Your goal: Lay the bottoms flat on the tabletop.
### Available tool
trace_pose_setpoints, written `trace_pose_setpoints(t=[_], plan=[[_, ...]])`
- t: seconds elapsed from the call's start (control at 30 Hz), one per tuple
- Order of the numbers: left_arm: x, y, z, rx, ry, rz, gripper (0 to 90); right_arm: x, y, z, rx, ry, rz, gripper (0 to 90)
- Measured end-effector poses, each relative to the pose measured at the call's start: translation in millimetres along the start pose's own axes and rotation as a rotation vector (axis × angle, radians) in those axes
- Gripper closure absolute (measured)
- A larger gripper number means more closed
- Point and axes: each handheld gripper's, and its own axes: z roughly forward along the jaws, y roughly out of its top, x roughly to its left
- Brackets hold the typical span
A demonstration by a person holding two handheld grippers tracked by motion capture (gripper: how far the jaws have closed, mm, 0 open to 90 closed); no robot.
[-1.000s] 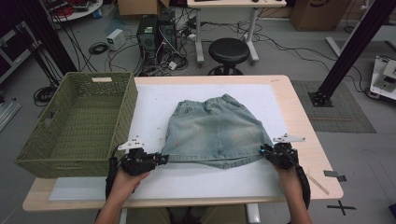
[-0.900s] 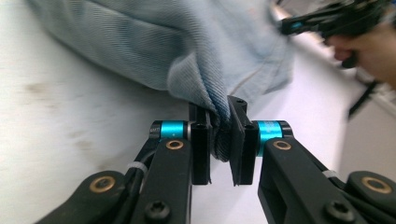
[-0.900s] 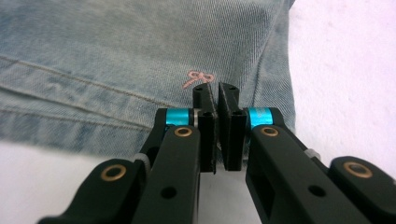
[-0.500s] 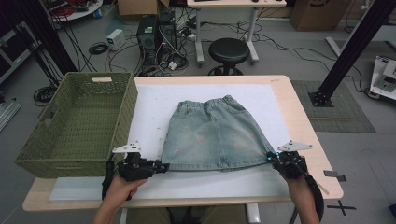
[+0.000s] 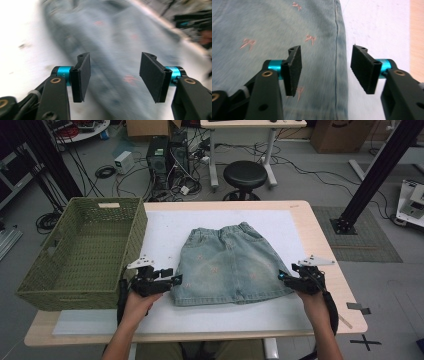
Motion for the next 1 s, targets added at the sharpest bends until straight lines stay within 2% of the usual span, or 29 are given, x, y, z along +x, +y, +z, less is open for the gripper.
trace_pose_setpoints(t=[0.07,0.17,0.2,0.27,0.3,0.33,0.37,0.4,0.5,0.6,0.7,0.77,0.83,0.93,0.97,1.0], plan=[[4.9,2.8,11.0,0.037,0.019,-0.029,38.5,-3.8,6.9,11.7,0.021,0.013,-0.005,39.7],[7.5,7.7,28.7,0.119,0.029,-0.02,37.8,-7.8,16.8,32.1,0.061,0.038,-0.006,39.6],[7.3,9.2,34.0,0.143,0.023,-0.01,41.4,-9.3,19.5,39.0,0.087,0.034,-0.005,40.2],[5.5,11.4,42.1,0.183,0.028,0.021,56.6,-10.6,22.6,50.5,0.128,0.035,-0.013,49.3],[5.0,12.2,43.4,0.183,0.019,0.052,70.6,-10.2,23.0,54.4,0.144,0.04,-0.023,55.8],[4.7,13.4,44.5,0.173,0.023,0.069,78.9,-9.2,22.8,56.2,0.143,0.032,-0.039,62.9],[4.2,15.1,45.4,0.162,0.021,0.074,81.3,-9.4,23.4,55.9,0.142,0.039,-0.043,77.7],[4.2,16.6,45.6,0.152,0.023,0.08,82.0,-11.3,24.2,54.9,0.143,0.058,-0.03,87.1],[10.7,26.0,44.7,0.1,0.03,0.043,82.9,-17.1,29.7,48.9,0.098,0.034,-0.016,88.4],[17.6,37.2,47.9,0.07,0.052,0.016,83.0,-22.7,36.2,46.1,0.037,-0.006,0.004,88.4],[23.3,47.9,55.1,0.035,0.079,0.008,83.0,-22.4,43.8,50.7,-0.002,-0.055,0.013,88.3],[27.5,52.8,61.5,0.043,0.104,0.018,83.0,-20.8,47.7,56.2,-0.019,-0.085,0.011,88.3],[30.6,55.4,67.6,0.024,0.129,0.052,82.9,-20.2,50.2,62.4,-0.034,-0.121,-0.005,88.2],[35.2,53.4,76.5,0.003,0.15,0.089,82.9,-20.0,50.1,72.9,-0.047,-0.157,-0.008,88.2],[37.0,51.4,80.3,0.0,0.159,0.111,82.8,-19.9,49.6,75.8,-0.046,-0.166,-0.016,88.2],[38.1,50.3,83.4,0.004,0.165,0.114,82.8,-19.7,48.5,80.1,-0.045,-0.179,-0.028,88.1]])
